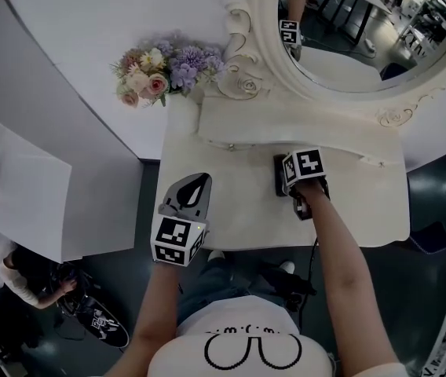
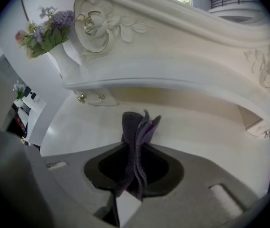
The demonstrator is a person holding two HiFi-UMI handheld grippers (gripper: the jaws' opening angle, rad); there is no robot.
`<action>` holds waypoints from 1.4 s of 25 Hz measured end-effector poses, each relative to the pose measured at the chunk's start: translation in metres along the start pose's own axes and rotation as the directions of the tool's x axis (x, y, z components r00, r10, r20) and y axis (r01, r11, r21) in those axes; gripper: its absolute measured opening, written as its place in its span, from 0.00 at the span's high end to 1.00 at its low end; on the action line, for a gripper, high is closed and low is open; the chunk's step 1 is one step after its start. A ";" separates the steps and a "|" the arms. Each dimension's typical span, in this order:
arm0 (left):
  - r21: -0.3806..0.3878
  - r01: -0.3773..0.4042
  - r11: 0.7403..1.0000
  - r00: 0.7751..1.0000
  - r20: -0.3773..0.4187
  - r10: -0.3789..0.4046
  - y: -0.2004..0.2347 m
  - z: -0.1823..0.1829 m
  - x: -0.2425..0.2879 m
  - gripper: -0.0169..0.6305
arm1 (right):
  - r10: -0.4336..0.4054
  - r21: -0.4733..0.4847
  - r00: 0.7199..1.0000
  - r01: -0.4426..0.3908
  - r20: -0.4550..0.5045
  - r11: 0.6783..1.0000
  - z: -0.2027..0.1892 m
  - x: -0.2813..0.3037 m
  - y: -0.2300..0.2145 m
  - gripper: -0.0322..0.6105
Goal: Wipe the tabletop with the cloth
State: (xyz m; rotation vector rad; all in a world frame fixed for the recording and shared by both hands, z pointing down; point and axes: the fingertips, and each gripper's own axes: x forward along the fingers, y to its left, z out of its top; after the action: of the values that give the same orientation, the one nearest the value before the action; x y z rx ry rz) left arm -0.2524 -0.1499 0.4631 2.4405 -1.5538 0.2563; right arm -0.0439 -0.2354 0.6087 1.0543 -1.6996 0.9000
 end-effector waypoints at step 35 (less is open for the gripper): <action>-0.100 -0.115 0.988 0.993 -0.037 0.112 0.102 -0.039 -0.059 0.98 | 0.226 0.069 0.974 -0.227 0.025 0.971 0.065 0.057 0.257 0.82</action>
State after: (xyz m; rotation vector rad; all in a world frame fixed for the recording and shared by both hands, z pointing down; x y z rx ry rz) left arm -0.3709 -0.1289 0.4951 2.2643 -1.6529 0.2284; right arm -0.3139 -0.2137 0.6132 0.9277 -1.8399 1.1067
